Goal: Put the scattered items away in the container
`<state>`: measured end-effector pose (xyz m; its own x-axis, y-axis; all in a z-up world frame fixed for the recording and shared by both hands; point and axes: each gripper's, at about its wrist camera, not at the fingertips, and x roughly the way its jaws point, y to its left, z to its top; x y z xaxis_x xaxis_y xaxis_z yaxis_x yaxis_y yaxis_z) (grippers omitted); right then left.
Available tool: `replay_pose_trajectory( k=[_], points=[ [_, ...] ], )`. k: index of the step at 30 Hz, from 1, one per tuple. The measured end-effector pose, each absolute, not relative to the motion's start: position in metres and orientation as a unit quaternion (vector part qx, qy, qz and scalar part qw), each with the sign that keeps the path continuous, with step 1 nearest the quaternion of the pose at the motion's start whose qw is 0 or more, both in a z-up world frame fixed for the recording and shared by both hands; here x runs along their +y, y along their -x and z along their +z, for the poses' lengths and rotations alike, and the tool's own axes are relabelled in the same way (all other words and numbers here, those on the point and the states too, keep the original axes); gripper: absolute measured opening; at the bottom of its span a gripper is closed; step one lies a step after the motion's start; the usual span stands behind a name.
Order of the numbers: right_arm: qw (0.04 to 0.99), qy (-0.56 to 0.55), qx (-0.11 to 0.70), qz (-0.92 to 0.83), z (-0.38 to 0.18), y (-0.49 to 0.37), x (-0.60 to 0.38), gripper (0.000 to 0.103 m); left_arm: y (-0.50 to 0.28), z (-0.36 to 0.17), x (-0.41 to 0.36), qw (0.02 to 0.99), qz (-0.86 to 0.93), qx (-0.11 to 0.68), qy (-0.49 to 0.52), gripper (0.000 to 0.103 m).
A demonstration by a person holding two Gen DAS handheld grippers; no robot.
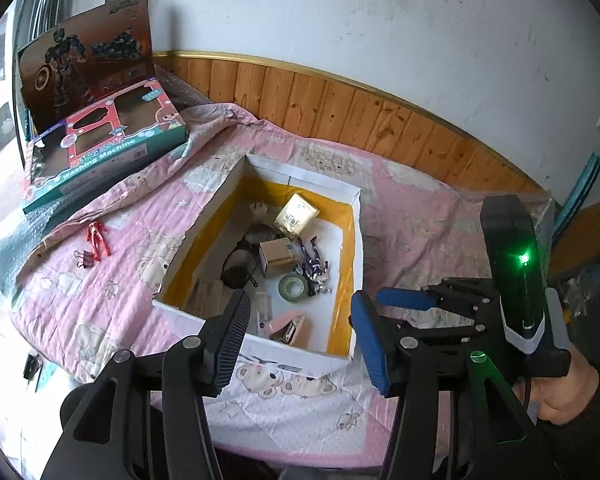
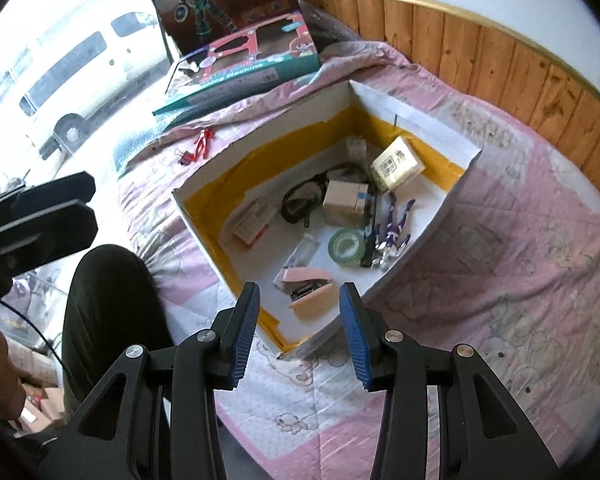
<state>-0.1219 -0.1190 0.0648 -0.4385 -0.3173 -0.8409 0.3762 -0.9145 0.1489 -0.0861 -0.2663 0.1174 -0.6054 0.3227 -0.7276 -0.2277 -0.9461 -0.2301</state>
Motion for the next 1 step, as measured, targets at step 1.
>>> replay_pose_trajectory(
  k=[1],
  points=[
    [0.199,-0.485,0.036,-0.851,0.0664,0.1207,-0.1203,0.044,0.0849,0.1174,-0.2667,0.154,0.894,-0.057,0.417,0.054]
  ],
)
